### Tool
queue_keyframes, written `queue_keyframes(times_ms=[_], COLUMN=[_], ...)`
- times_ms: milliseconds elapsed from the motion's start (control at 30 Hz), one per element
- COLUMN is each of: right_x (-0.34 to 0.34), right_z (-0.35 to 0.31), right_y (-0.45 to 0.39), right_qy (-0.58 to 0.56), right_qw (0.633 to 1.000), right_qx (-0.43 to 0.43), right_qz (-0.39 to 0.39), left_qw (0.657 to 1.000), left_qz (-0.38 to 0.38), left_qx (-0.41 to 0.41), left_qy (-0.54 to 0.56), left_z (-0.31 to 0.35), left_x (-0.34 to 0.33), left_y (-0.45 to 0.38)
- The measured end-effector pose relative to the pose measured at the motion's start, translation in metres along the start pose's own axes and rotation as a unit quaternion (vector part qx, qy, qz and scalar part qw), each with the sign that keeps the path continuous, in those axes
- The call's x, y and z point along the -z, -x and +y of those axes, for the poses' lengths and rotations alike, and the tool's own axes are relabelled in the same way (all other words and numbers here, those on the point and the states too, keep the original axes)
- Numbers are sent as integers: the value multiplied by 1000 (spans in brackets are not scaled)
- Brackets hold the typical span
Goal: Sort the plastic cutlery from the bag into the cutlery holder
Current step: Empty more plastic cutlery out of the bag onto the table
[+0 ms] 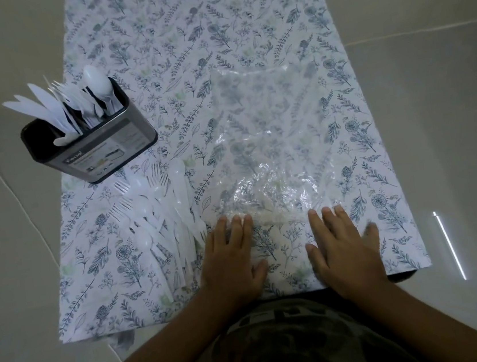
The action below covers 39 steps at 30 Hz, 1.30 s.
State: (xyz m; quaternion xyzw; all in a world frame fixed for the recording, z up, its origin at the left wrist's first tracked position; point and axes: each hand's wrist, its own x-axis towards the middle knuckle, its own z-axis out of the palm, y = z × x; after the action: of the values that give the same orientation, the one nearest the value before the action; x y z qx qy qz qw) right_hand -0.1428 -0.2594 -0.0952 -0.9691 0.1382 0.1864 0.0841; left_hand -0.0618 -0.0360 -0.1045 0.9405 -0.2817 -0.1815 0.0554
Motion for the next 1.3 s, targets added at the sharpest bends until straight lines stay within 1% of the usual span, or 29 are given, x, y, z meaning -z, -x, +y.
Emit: queue_keyframes(times_ms=[133, 267, 400, 533, 633, 767, 867, 967, 1033, 1067, 1167, 1300], right_x=[3, 1, -3, -1, 1, 2, 6, 12, 16, 15, 5, -2], right_z=[-5, 0, 0, -3, -5, -5, -9, -15, -17, -16, -11, -8], right_y=[1, -1, -3, -4, -4, 1, -2, -9, -12, -12, -8, -9], right_qy=[-7, 20, -3, -8, 7, 25, 17, -19, -65, -70, -38, -19], right_qw=[1000, 1000, 1000, 999, 999, 999, 999, 996, 994, 993, 992, 991], right_qx=[-22, -8, 26, 17, 27, 30, 39, 78, 83, 91, 121, 120], right_qz=[-15, -3, 7, 27, 14, 16, 18, 35, 20, 17, 27, 48], left_qw=[1000, 1000, 1000, 1000, 999, 998, 998, 998, 997, 996, 996, 995], left_qz=[-2, 11, -11, -26, -41, -45, -39, -22, -18, -15, -12, -10], left_qx=[-4, 6, 0, 3, 1, -14, -23, -62, -79, -81, -85, -96], left_qy=[-16, -9, -11, -4, -16, -37, -38, -15, 19, 28, 16, -21], left_z=[0, 0, -2, 2, 4, 2, 1, 3, 2, 2, 1, -3], left_x=[-1, -1, 0, 5, 9, 9, 6, 6, 8, 8, 7, 2], left_y=[-1, -1, 0, -2, -5, -3, 0, -4, -10, -11, -11, -11])
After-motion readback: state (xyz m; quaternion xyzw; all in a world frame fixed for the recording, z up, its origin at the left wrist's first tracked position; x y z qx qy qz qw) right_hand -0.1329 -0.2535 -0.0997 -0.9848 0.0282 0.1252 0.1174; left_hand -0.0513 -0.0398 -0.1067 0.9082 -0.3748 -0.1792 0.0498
